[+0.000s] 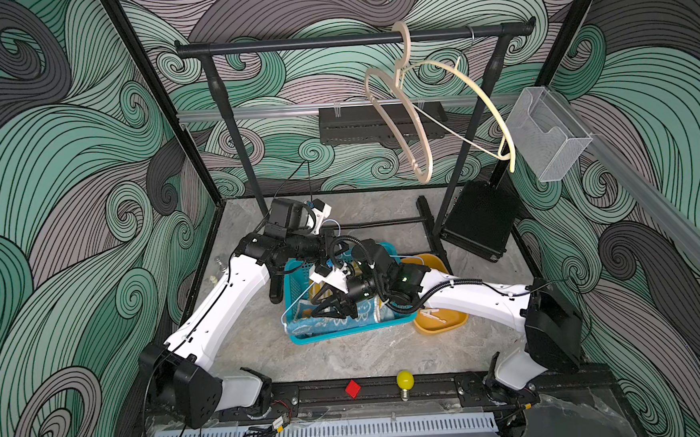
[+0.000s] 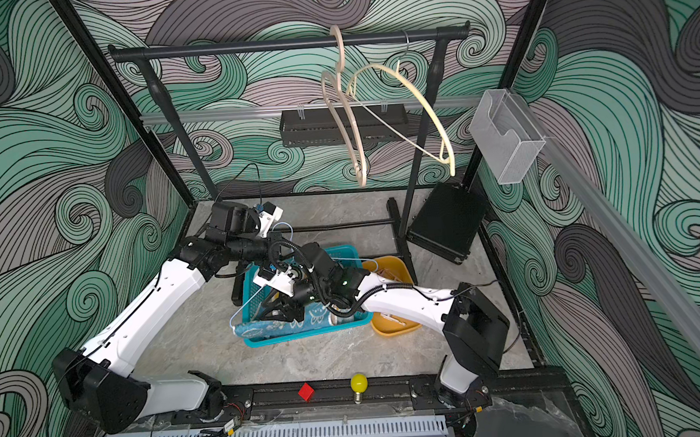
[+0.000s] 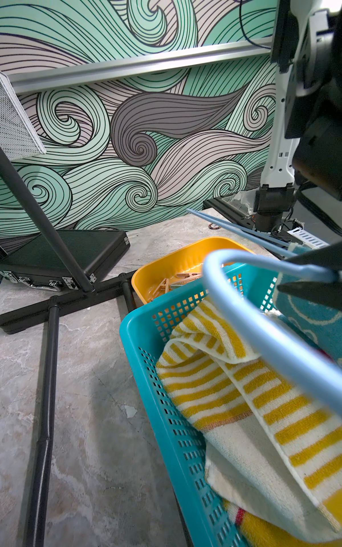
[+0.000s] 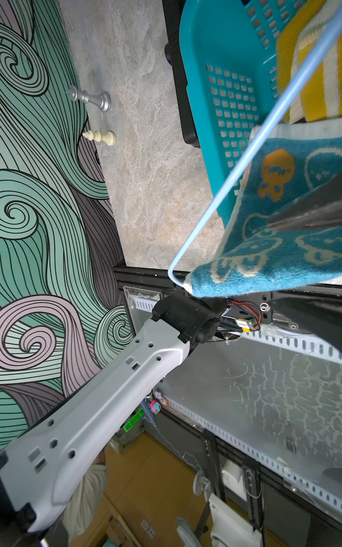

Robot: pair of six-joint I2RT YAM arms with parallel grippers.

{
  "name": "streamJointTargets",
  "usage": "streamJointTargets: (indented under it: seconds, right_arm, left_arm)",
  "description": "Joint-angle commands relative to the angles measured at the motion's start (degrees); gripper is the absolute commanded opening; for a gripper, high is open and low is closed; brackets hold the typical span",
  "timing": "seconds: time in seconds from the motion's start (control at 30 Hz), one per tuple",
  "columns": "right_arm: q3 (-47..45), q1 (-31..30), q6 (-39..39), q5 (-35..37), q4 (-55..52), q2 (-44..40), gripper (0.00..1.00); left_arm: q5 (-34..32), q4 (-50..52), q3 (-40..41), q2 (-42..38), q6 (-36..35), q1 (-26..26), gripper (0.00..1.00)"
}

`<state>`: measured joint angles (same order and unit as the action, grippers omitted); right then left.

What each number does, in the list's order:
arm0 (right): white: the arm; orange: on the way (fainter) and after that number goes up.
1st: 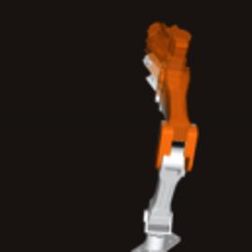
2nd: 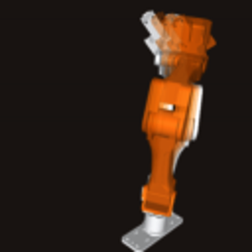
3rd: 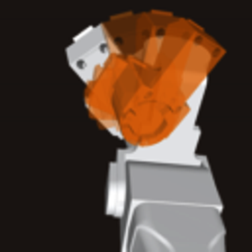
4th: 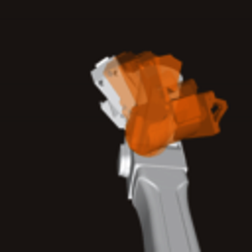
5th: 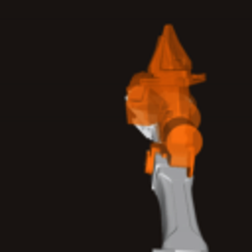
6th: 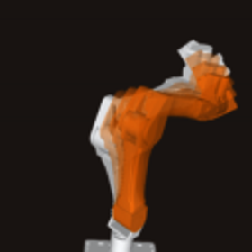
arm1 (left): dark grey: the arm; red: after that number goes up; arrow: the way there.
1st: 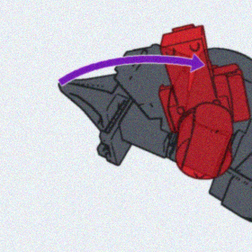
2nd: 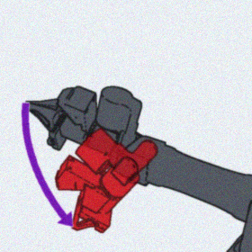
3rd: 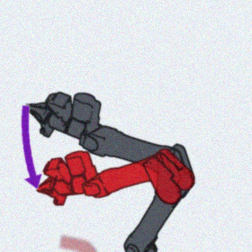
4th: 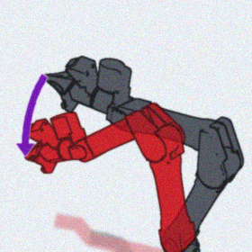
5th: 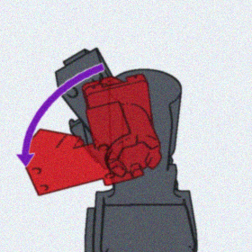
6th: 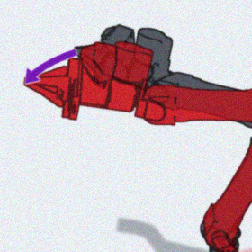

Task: Remove the clothespins securing towels to the hanger
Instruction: Remove the clothespin from the hanger.

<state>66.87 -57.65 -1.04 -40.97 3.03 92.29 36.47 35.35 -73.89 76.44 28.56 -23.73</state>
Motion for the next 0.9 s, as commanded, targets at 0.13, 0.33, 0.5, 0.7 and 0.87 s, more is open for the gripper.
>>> streamJointTargets:
  seconds: [0.13,0.33,0.5,0.7,0.87]
  right_arm:
    - [1.81,-0.23,-0.24,-0.22,0.19,1.08,0.04]
    - [2.34,-0.24,-0.28,1.01,-0.62,1.07,0.00]
    - [2.21,-0.24,-0.10,2.01,-0.23,0.46,0.00]
    - [2.87,-0.21,-0.32,4.16,-0.38,0.18,0.00]
    - [3.10,-0.25,-0.67,7.53,-0.25,-0.94,0.00]
  left_arm:
    - [1.50,0.15,-0.38,0.76,0.11,0.51,0.00]
    - [1.22,-0.10,-0.29,0.38,0.18,0.57,0.00]
    - [0.91,0.07,-0.29,0.21,0.01,0.54,0.00]
    - [-0.16,0.67,-0.12,0.29,-0.16,0.55,0.00]
    - [-1.05,1.03,0.28,0.20,-0.37,0.53,0.00]
